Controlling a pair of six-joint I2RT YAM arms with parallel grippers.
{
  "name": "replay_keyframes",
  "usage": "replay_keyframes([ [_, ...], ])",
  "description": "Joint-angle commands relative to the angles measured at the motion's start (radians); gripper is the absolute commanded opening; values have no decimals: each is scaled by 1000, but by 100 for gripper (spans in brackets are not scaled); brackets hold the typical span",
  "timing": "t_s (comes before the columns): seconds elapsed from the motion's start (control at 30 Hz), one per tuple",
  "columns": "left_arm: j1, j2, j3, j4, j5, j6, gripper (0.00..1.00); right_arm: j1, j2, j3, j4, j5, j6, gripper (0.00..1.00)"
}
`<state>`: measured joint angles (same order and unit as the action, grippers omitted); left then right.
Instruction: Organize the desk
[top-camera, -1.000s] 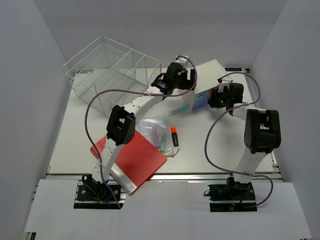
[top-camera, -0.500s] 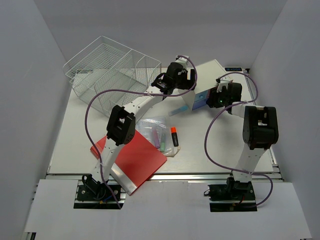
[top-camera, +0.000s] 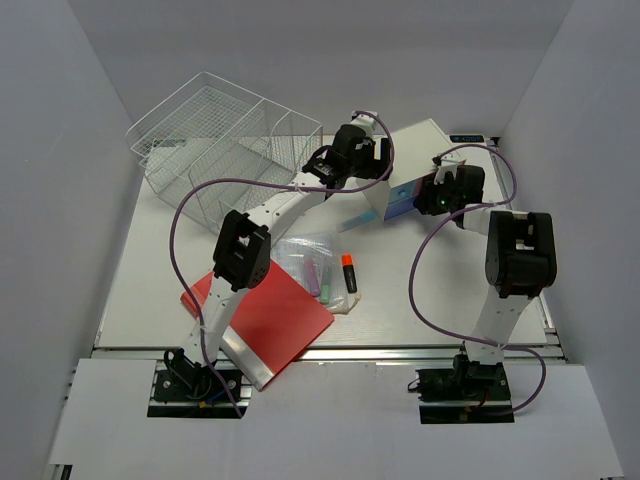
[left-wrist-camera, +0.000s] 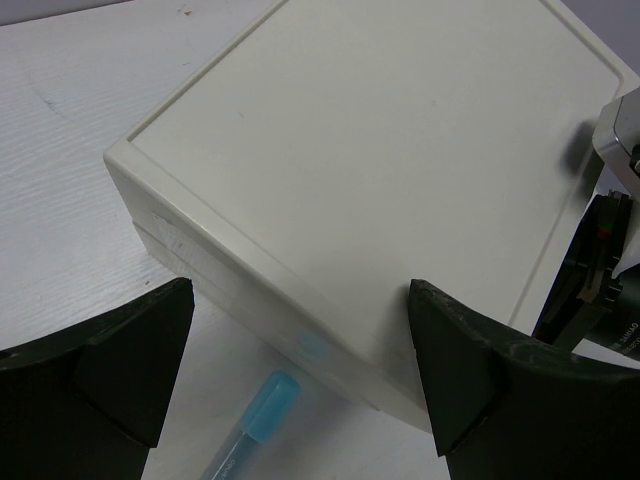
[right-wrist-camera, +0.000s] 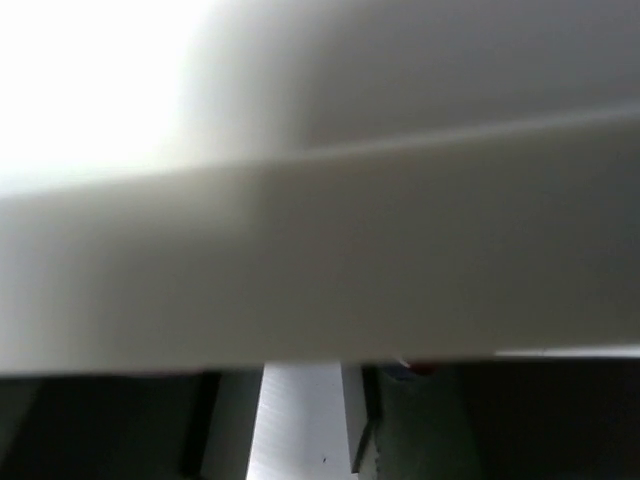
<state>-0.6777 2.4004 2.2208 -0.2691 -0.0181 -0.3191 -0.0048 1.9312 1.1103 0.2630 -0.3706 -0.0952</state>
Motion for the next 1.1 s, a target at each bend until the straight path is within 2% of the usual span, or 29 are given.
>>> replay_keyframes([
  [0.0, -2, 36, -16, -148, -10, 43, 96, 2, 8, 31, 84, -27, 3, 38],
  [0.17, -2, 34, -19, -153, -11, 48, 96, 2, -3, 13, 100, -25, 11, 24],
  [0.6, -2, 32, -21, -159, -49, 37, 96, 0, -102, -101, 65, 35, -28, 11],
  [0.7, 0, 35, -21, -159, -51, 28, 97, -1, -158, -156, 105, 22, -20, 4],
  [0.83, -2, 29, -18, -163, -59, 15, 97, -9, -172, -86, -74, 25, -50, 4],
  [1.07, -2, 19, -30, -159, -57, 15, 97, -15, -255, -174, -188, 82, -92, 5],
])
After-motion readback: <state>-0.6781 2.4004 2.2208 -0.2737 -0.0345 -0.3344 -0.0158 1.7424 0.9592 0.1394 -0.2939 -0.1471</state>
